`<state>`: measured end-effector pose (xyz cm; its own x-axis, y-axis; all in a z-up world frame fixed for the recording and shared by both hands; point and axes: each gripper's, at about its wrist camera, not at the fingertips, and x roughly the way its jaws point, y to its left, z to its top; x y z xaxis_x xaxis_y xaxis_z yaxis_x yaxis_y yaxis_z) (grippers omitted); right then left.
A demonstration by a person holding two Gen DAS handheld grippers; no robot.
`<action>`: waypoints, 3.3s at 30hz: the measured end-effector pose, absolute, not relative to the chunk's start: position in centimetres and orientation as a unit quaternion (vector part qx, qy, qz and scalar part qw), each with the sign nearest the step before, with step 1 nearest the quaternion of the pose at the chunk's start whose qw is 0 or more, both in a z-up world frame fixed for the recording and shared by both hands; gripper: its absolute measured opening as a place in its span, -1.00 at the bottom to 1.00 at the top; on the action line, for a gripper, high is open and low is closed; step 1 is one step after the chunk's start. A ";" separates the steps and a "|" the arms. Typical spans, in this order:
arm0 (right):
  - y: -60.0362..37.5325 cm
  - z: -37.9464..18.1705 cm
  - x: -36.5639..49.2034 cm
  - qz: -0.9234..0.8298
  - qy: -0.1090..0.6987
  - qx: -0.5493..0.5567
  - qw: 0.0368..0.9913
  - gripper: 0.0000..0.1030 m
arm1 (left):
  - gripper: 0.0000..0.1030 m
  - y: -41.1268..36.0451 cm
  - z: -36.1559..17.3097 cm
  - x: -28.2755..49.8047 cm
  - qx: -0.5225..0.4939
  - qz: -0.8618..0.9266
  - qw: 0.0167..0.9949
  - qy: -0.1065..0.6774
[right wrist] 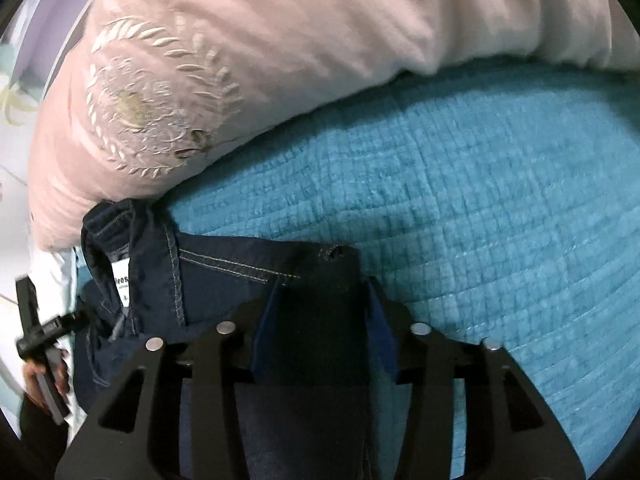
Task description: Fold large clothes
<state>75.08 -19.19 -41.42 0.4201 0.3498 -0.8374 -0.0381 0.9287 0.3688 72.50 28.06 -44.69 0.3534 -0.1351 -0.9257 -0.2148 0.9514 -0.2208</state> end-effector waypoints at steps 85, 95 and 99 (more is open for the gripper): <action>-24.1 -34.2 35.7 0.123 0.554 0.089 0.819 -0.99 | -0.70 23.1 -42.5 29.6 -0.114 0.052 0.846 0.518; -22.6 -33.2 37.5 0.144 0.543 0.147 0.814 -0.91 | -0.47 21.3 -35.2 28.2 -0.106 0.061 0.891 0.436; -20.8 -35.0 39.2 0.157 0.557 0.172 0.797 -0.90 | -0.06 18.0 -35.0 30.3 -0.123 0.003 0.895 0.428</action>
